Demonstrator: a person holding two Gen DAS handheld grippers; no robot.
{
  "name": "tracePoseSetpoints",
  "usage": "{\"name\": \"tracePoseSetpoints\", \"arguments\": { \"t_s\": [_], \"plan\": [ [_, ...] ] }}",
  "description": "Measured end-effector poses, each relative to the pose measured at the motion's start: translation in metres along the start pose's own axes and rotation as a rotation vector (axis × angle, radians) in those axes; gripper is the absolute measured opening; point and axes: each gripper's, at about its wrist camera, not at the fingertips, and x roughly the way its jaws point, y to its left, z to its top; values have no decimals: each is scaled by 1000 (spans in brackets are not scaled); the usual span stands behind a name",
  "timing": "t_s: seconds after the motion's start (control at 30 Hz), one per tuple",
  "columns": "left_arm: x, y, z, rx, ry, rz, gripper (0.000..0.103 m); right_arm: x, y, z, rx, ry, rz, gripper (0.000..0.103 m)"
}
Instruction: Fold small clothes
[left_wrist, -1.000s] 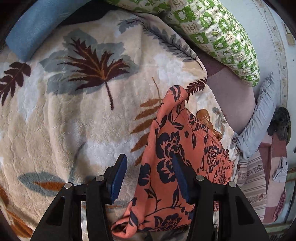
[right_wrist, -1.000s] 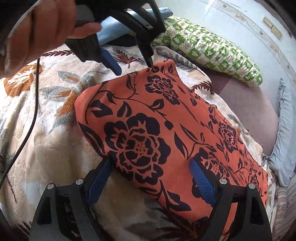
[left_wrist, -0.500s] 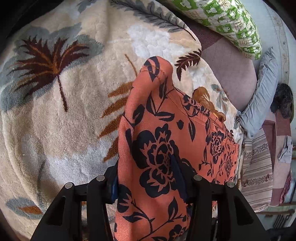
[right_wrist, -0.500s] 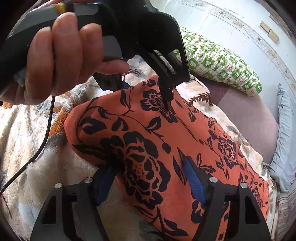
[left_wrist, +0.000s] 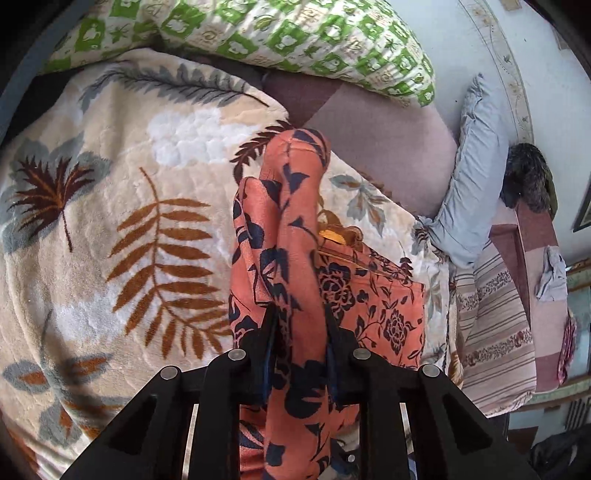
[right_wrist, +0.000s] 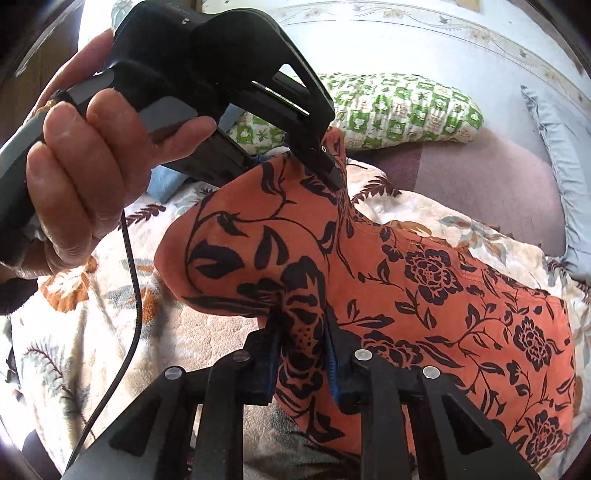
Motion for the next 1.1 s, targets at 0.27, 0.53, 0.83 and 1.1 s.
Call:
{"name": "tracePoseSetpoints", "arguments": {
  "t_s": [0.27, 0.53, 0.83, 1.1],
  "plan": [
    [61, -77, -32, 102, 104, 15, 15, -27, -107, -36, 398, 47, 78, 19],
    [145, -105, -60, 112, 227, 204, 15, -38, -191, -107, 696, 108, 102, 22],
    [39, -122, -56, 150, 137, 86, 27, -51, -181, -91, 661, 54, 139, 37],
    [-51, -11, -45, -86, -27, 102, 37, -34, -158, -51, 606, 49, 199, 49]
  ]
}}
